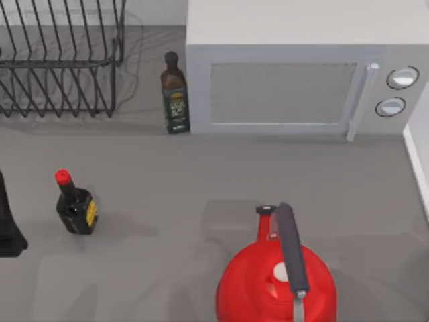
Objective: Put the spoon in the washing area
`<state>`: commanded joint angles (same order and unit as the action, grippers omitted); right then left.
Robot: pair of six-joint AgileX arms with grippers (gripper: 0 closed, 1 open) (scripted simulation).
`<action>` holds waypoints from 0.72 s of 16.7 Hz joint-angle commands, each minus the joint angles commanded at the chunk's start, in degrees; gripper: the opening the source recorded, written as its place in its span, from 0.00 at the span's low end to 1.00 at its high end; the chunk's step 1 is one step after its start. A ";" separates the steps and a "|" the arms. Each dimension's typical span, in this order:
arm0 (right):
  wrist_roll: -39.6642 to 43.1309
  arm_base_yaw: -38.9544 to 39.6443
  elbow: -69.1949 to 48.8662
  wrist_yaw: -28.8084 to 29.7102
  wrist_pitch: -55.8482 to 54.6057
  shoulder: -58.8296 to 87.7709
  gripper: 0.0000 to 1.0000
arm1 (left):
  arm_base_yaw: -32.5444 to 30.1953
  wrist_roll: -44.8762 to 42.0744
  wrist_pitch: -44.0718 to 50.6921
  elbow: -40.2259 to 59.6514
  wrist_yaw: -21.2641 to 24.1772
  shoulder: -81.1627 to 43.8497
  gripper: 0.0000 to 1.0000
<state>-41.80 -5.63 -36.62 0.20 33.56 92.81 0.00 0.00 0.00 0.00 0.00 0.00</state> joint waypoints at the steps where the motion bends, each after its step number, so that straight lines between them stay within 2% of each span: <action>1: -0.01 -0.01 0.14 0.00 -0.23 0.13 1.00 | 0.00 0.00 0.00 0.00 0.00 0.00 1.00; 4: -0.01 -0.01 0.14 0.00 -0.23 0.13 1.00 | 0.00 0.00 0.00 0.00 0.00 0.00 1.00; 12: -0.01 -0.01 0.14 0.00 -0.23 0.13 0.40 | 0.00 0.00 0.00 0.00 0.00 0.00 1.00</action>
<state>-41.81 -5.64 -36.48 0.20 33.33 92.94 0.00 0.00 0.00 0.00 0.00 0.00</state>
